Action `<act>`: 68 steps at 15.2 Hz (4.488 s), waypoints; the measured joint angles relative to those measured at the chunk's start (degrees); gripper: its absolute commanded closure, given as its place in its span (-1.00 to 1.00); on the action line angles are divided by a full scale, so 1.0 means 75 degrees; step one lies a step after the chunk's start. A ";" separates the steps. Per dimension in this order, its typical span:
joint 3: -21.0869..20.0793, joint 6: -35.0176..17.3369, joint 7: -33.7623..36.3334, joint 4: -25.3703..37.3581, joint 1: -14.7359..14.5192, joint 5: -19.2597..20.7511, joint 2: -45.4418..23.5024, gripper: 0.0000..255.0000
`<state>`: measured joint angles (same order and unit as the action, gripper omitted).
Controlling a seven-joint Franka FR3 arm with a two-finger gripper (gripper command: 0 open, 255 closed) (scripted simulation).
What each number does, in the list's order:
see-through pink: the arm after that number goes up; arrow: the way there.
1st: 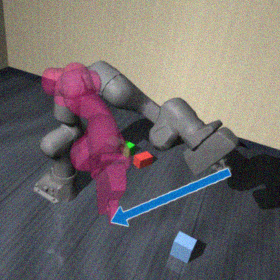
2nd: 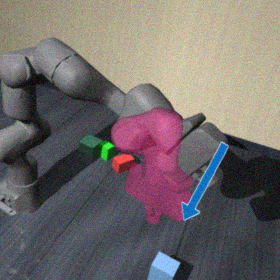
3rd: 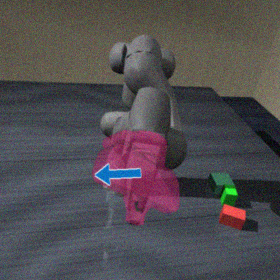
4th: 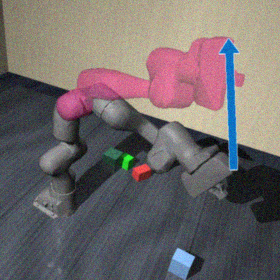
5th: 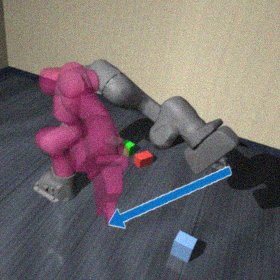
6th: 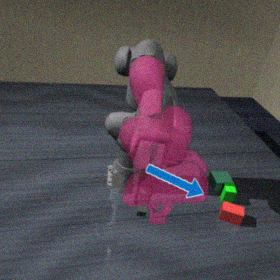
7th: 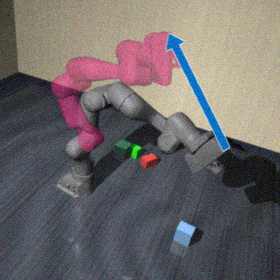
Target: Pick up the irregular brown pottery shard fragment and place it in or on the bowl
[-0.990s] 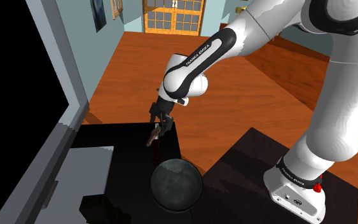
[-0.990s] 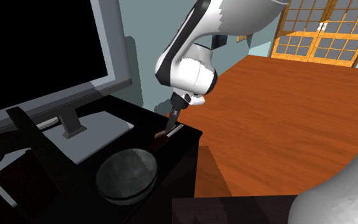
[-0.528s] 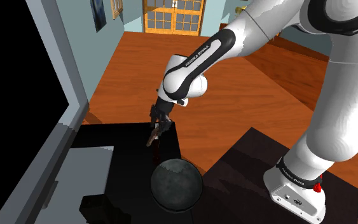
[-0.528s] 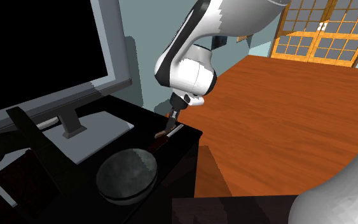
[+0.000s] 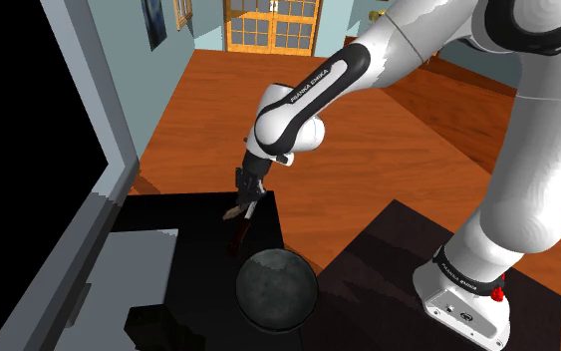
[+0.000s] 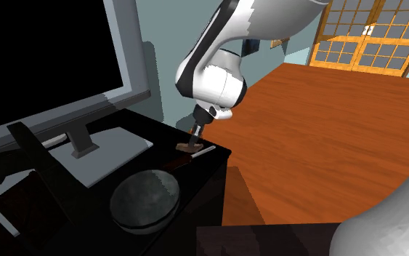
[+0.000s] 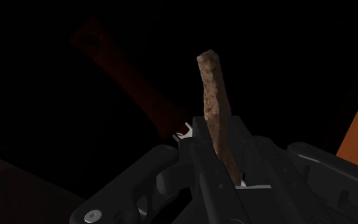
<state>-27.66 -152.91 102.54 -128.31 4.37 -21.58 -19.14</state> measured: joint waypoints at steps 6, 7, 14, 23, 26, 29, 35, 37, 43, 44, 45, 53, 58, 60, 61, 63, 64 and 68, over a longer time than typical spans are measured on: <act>-0.0014 0.0331 0.0071 -0.0016 0.0077 -0.0045 0.0318 1.00; -0.0021 0.0416 0.0100 -0.0004 0.0082 -0.0051 0.0394 1.00; -0.0071 0.1121 0.0236 0.0118 0.0176 -0.0125 0.1009 1.00; -0.0091 0.1966 0.0396 0.0339 0.0265 -0.0203 0.1678 1.00; -0.0087 0.2281 0.0452 0.0442 0.0295 -0.0230 0.1906 1.00; -0.0069 0.2575 0.0490 0.0561 0.0329 -0.0242 0.2089 1.00; -0.0114 0.2996 0.0583 0.0425 0.0303 -0.0461 0.2706 1.00; -0.0217 0.2925 0.0625 0.0036 0.0189 -0.0705 0.3096 1.00; -0.0448 0.3063 0.0799 -0.1209 -0.0319 -0.1620 0.4693 1.00; -0.0532 0.3051 0.0910 -0.1346 -0.0431 -0.1736 0.4878 1.00; -0.0534 0.3105 0.0921 -0.1597 -0.0556 -0.1908 0.5201 1.00; -0.0950 0.3501 0.1810 -0.2696 -0.1631 -0.2839 0.7096 1.00; -0.1169 0.3085 0.1768 -0.3002 -0.1767 -0.3102 0.7011 1.00; -0.1247 0.2855 0.1681 -0.3104 -0.1776 -0.3194 0.6875 1.00; -0.1294 0.2737 0.1645 -0.3154 -0.1785 -0.3244 0.6806 1.00; -0.1397 0.2482 0.1571 -0.3233 -0.1792 -0.3341 0.6632 1.00; -0.1443 0.2335 0.1510 -0.3279 -0.1788 -0.3393 0.6524 1.00; -0.1608 0.1818 0.1307 -0.3437 -0.1792 -0.3587 0.6146 1.00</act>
<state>-39.72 -139.28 112.34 -154.09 -9.07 -48.48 26.95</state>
